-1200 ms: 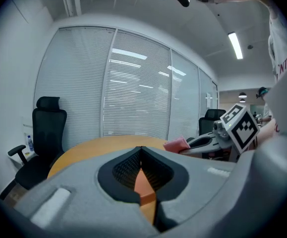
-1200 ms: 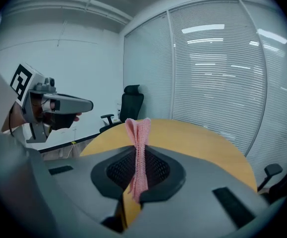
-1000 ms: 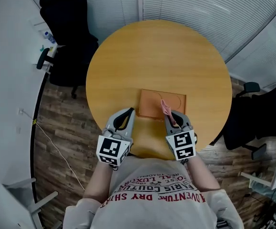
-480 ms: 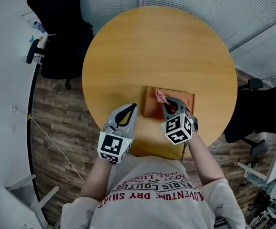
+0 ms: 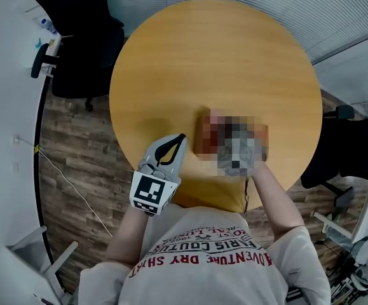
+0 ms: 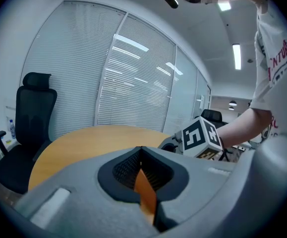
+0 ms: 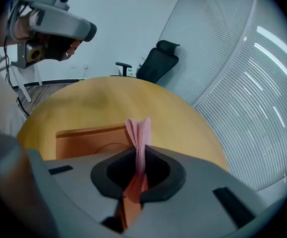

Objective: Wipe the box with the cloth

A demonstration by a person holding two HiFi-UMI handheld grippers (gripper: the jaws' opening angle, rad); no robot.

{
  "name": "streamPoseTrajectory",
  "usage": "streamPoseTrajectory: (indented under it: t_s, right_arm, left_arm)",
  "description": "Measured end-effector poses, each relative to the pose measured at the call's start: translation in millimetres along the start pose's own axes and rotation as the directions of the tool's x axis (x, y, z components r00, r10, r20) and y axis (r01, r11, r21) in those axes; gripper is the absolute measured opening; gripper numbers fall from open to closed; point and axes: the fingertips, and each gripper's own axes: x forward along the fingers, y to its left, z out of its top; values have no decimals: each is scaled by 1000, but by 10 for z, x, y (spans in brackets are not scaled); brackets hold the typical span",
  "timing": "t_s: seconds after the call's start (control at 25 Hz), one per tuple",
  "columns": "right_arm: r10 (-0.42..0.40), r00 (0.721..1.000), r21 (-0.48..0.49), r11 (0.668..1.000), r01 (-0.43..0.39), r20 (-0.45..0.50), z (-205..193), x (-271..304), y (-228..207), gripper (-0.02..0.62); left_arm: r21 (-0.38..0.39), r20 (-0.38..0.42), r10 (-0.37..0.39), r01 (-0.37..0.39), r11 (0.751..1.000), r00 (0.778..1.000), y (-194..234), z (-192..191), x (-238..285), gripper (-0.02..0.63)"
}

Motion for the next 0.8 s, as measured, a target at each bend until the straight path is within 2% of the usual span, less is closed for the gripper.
streamPoseTrajectory:
  t_s: [0.36,0.56,0.8]
  right_arm:
    - [57,998,-102,993,-60,-34,11,101,162,32]
    - [56,997,-186,980,-66,-58,5,113,234,31]
    - [52,997,-237,969,-66,-65,-27,55,320,31]
  left_arm:
    - [-25,-22,15,-16,1000,1000,73,-139,-31,9]
    - [-58,-13,31,-31,998,999,105,-141,-87,9]
    - [-51,-23,34,-35,998,999,55,-144,-118,9]
